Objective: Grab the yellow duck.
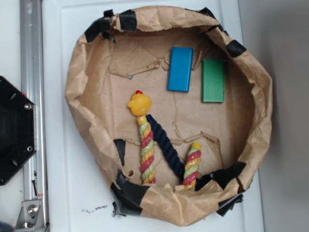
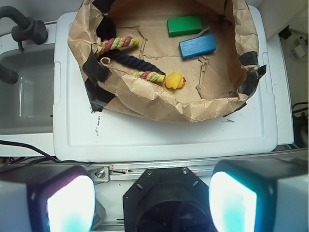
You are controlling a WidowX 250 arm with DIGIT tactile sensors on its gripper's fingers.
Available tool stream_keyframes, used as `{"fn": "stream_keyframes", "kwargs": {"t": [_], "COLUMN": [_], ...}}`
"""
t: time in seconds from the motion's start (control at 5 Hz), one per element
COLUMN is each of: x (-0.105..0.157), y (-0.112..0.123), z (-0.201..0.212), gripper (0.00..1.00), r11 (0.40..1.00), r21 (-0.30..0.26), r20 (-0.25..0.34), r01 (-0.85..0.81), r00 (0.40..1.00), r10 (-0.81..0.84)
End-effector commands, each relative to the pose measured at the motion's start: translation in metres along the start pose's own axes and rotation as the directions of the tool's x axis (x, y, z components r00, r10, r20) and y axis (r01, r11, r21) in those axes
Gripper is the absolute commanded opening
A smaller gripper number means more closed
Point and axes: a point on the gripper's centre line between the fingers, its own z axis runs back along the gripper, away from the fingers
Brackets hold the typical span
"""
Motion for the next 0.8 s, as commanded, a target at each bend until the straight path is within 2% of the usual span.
{"fn": "stream_keyframes", "kwargs": {"t": [0.0,0.2,0.4,0.6], "x": [0.0,0.037,0.075,0.096], "y": [0.0,0.043,0.071,0.085], "z": [0.0,-0.024,-0.039,-0.069], "gripper": [1.0,1.0,1.0,1.0], "r11": [1.0,0.965,0.921,0.812], "r21": [0.0,-0.215,-0.116,-0.127], "r20": [0.0,-0.026,0.026,-0.023], "r01": [0.0,-0.148,-0.371,-0.57], "r00": [1.0,0.989,0.926,0.82], "r10": [0.0,0.146,0.376,0.572]}}
